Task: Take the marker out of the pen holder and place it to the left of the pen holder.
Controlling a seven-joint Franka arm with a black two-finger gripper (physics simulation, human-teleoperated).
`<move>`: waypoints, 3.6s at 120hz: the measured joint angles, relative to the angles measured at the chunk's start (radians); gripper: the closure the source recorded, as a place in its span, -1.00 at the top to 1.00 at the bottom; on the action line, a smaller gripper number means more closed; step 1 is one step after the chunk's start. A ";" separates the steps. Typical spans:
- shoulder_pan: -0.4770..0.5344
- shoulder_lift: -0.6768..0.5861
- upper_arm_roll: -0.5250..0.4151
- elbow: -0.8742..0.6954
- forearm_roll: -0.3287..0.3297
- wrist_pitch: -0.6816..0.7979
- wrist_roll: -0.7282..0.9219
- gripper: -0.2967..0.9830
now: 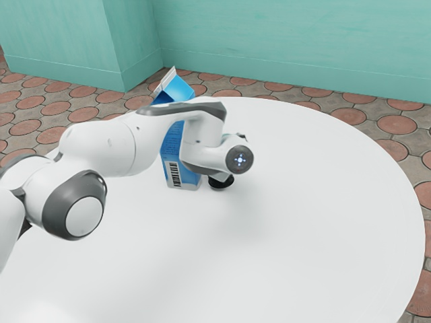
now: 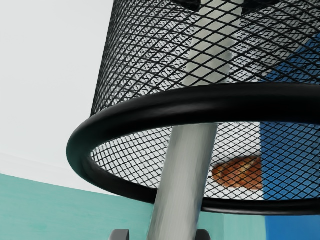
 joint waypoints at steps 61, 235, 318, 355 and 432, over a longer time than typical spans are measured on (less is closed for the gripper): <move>-0.017 -0.159 0.014 -0.148 0.004 0.007 -0.013 -0.68; -0.090 -0.319 0.183 -0.621 -0.395 -0.660 0.241 -0.61; -0.066 -0.344 0.185 -0.177 -0.610 -0.970 0.192 0.49; 0.140 -0.866 0.171 -0.342 -1.373 -0.975 -0.296 0.53; 0.050 -0.878 0.165 -0.264 -1.416 -0.971 -0.805 0.54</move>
